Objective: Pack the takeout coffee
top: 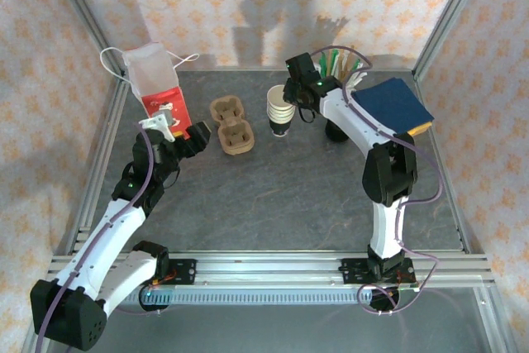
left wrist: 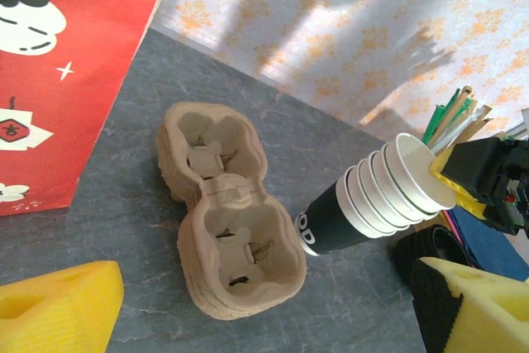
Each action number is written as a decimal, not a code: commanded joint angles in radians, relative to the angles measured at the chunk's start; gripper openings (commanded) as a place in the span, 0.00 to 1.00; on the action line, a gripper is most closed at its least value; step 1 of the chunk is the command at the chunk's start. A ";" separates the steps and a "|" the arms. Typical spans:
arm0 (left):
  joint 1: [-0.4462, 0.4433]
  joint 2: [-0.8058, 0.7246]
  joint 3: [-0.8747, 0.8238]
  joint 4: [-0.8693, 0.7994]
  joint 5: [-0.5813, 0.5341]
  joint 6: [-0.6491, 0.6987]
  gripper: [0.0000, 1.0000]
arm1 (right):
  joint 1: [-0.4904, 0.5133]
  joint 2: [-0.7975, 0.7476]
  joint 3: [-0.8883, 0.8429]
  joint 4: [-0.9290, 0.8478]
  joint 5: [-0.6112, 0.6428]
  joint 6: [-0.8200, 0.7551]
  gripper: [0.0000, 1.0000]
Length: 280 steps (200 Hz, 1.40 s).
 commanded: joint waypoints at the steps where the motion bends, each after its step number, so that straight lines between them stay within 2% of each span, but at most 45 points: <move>1: -0.009 -0.023 -0.019 0.034 -0.014 -0.013 0.91 | 0.004 0.005 0.038 -0.025 0.018 0.002 0.28; 121: -0.009 -0.023 -0.031 0.040 -0.012 -0.028 0.92 | 0.009 0.018 0.047 -0.015 -0.011 0.007 0.19; 185: -0.010 -0.014 -0.029 0.042 -0.012 -0.028 0.91 | 0.010 0.005 0.075 -0.032 -0.008 0.000 0.06; 280: -0.009 -0.005 0.006 0.029 -0.038 -0.023 0.92 | 0.011 -0.103 0.279 -0.160 -0.008 -0.062 0.01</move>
